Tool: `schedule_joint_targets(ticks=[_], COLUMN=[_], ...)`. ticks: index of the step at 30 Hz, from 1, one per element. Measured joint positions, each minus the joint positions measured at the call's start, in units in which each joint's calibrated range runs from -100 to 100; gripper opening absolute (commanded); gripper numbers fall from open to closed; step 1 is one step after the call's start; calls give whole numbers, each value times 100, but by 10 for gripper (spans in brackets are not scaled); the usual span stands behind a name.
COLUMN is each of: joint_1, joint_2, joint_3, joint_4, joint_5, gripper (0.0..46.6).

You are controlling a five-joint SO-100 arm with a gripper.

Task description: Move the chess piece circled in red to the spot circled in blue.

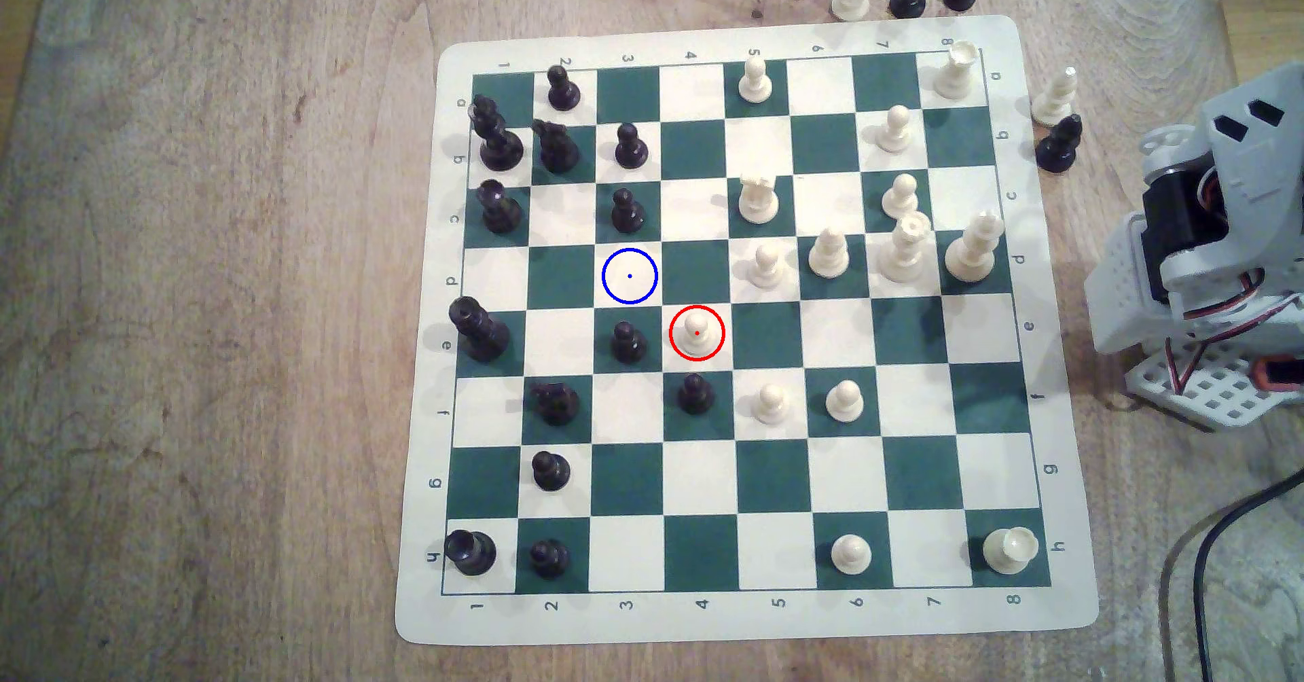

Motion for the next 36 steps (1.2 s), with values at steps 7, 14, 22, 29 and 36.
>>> schedule_joint_targets(ticks=[7, 14, 22, 29, 36], joint_1=[251, 605, 973, 1276, 1320], joint_2=[8, 8, 17, 8, 134], joint_3=[0, 0, -27, -154, -868], joint_4=[40, 2199, 4884, 7562, 9689], joint_5=[0, 0, 0, -29, -195], gripper=[2, 2, 9, 2, 3])
